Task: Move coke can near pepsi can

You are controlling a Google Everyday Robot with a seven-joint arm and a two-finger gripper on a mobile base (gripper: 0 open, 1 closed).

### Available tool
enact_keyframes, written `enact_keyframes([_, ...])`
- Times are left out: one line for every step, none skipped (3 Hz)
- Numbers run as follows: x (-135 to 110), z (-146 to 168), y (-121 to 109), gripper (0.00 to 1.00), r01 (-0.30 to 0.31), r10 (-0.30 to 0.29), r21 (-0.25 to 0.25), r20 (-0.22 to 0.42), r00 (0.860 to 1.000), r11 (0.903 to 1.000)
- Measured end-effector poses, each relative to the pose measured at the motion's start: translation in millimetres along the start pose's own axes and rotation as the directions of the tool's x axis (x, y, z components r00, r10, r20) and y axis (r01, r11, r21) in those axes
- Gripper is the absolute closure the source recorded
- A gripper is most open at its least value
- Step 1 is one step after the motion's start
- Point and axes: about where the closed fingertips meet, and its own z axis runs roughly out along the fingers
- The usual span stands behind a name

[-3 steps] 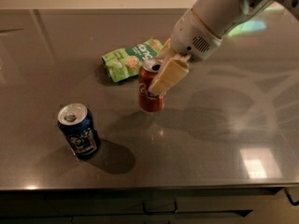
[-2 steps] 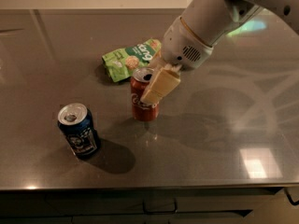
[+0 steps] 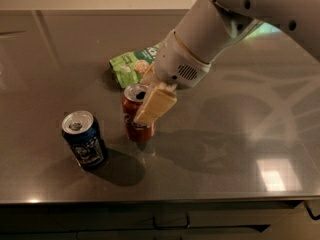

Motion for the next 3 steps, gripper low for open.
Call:
enact_keyframes([-7.8,13.3,4.7,1.00,0.021,-0.021,-0.016,-0.019,1.000,0.9997])
enact_keyframes([-9.3,25.0,8.7,0.83,0.032,-0.033,-0.026,-0.056,0.998,0.9991])
enact_keyframes([-12.1,33.6,12.7,0.59,0.047,-0.050,-0.037,-0.078,0.996,0.9982])
